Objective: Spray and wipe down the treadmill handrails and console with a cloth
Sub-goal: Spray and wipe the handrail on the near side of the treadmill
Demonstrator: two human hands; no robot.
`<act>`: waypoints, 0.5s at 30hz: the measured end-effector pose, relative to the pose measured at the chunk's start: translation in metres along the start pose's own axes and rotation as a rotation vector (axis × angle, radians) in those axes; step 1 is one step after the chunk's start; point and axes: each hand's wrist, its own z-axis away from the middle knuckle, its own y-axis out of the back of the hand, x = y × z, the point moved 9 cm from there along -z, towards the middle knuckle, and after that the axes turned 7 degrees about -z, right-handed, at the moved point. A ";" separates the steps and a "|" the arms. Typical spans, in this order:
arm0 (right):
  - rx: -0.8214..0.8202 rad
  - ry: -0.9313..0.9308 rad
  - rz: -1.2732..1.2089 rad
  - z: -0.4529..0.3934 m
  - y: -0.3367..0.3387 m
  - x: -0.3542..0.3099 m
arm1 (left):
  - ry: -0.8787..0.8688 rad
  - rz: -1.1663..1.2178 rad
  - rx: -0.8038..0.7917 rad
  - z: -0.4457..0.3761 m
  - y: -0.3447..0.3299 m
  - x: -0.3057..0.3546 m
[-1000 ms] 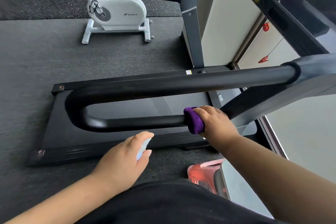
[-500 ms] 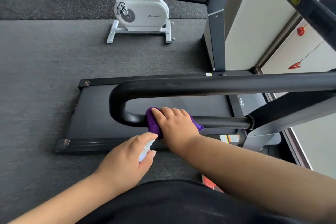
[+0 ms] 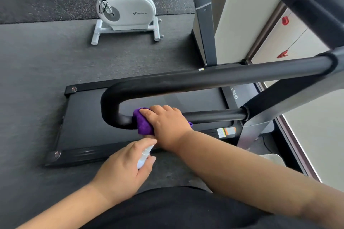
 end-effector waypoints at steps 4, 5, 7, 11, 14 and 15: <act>0.055 -0.100 -0.019 0.031 0.017 0.059 | -0.048 0.005 -0.036 -0.014 -0.015 0.023; 0.073 -0.126 -0.026 0.039 0.020 0.074 | -0.056 0.004 -0.041 -0.017 -0.019 0.028; 0.119 -0.177 -0.040 0.057 0.028 0.103 | -0.071 0.004 -0.046 -0.023 -0.024 0.037; 0.228 -0.278 -0.054 0.093 0.048 0.158 | -0.098 -0.003 -0.058 -0.031 -0.033 0.052; 0.264 -0.331 -0.074 0.110 0.057 0.186 | -0.080 -0.016 -0.064 -0.034 -0.036 0.056; 0.275 -0.338 -0.087 0.111 0.057 0.190 | -0.069 -0.024 -0.063 -0.034 -0.036 0.055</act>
